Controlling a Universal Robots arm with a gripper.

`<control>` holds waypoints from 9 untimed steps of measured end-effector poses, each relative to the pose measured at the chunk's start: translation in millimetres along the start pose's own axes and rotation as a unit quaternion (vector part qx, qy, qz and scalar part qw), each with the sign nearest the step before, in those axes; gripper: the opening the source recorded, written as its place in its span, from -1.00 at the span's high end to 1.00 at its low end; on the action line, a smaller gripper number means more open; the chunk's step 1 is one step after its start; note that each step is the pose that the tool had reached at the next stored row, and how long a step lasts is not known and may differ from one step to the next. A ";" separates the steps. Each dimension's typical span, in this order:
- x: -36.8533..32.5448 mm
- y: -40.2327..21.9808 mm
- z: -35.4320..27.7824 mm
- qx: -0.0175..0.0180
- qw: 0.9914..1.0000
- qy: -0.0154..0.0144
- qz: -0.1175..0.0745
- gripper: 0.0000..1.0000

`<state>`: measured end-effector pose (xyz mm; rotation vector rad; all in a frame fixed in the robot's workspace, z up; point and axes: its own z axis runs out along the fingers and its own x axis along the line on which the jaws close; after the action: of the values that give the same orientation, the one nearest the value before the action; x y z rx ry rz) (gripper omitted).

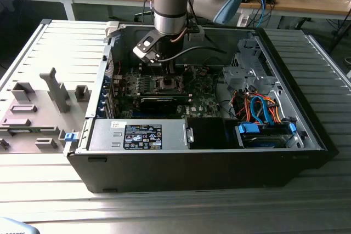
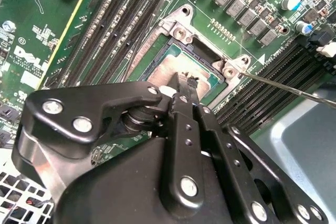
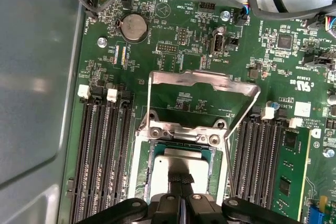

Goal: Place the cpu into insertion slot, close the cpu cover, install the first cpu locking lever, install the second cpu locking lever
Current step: 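Place the cpu into insertion slot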

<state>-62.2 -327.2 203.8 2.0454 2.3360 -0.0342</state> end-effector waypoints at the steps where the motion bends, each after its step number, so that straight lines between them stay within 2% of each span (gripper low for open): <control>1: 0.0 0.1 0.1 0.000 1.000 0.000 0.000 0.79; 6: 0.3 0.7 -2.0 -0.001 1.000 0.001 0.000 0.79; 9: -0.2 0.6 -8.0 0.000 1.000 0.000 0.000 0.79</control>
<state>-61.7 -327.0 211.9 2.0453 2.3361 -0.0325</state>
